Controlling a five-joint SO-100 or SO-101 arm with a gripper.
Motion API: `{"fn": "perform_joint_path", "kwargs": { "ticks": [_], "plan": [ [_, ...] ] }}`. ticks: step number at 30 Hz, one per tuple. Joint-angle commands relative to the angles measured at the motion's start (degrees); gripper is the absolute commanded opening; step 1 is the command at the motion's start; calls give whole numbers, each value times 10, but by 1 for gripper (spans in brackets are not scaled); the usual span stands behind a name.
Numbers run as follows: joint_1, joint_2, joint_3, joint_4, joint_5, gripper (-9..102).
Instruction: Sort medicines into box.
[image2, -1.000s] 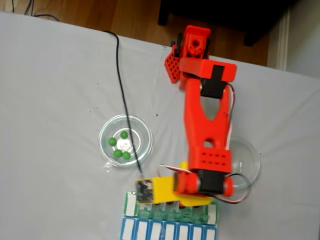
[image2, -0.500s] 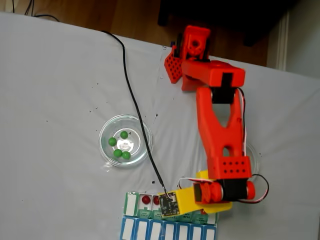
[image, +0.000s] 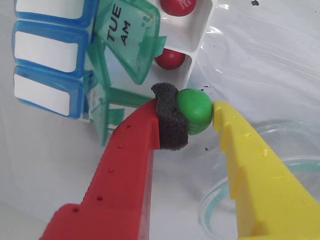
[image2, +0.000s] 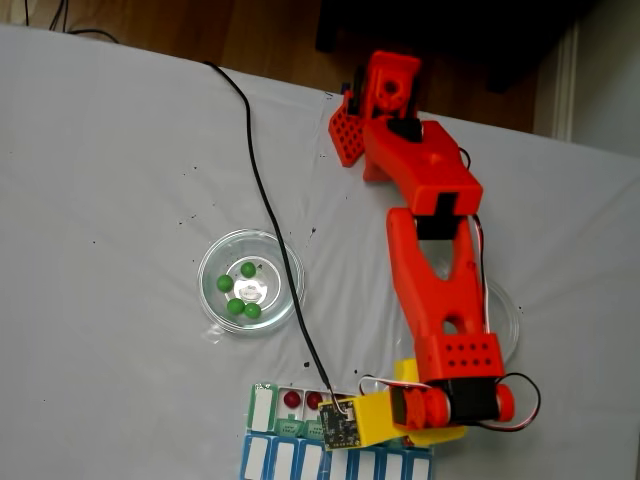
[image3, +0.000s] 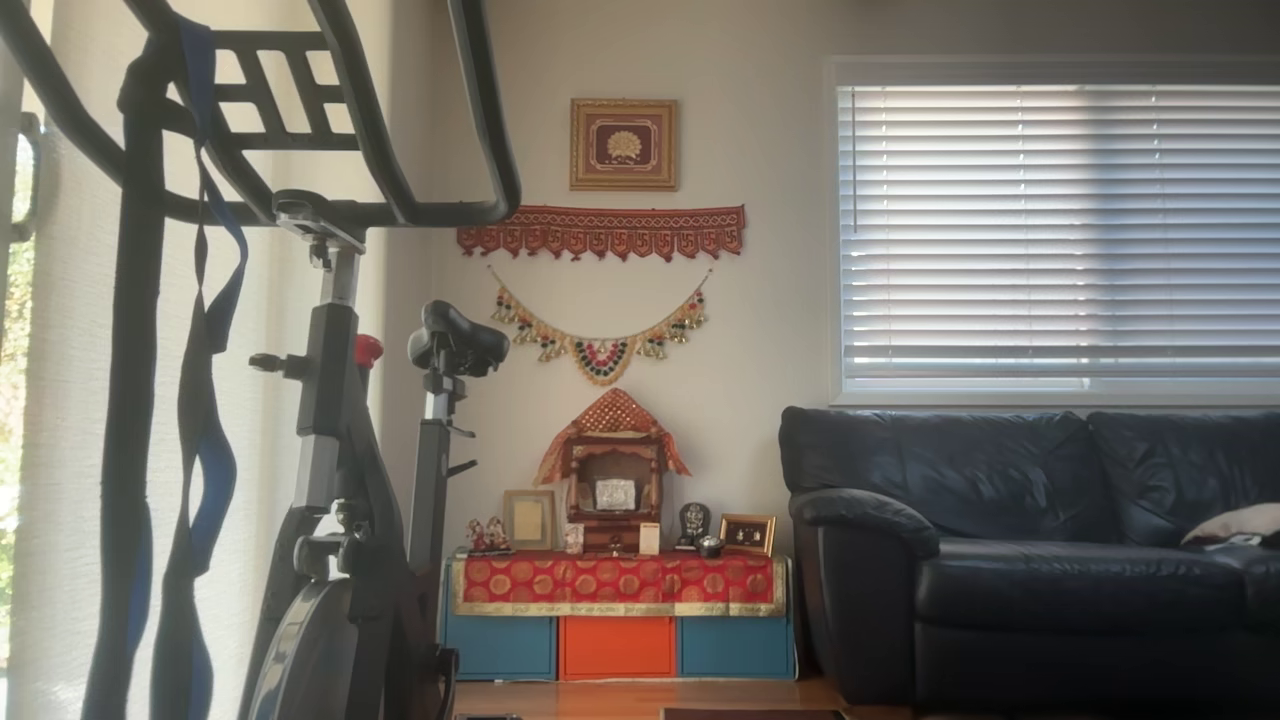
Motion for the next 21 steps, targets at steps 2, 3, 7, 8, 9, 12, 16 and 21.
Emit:
{"fn": "perform_joint_path", "kwargs": {
  "ticks": [2, 3, 7, 8, 9, 12, 16, 21],
  "plan": [
    [4, 12, -106, 36, 5, 1],
    [4, 4, -121, 43, 7, 1],
    [6, -66, -232, 86, 8, 1],
    [6, -100, -288, 108, 7, 1],
    [7, -141, -356, 121, 12, 1],
    [11, -197, -438, 120, 18, 1],
    [17, -216, -480, 120, 27, 1],
    [14, -178, -418, 120, 29, 1]
  ]
}}
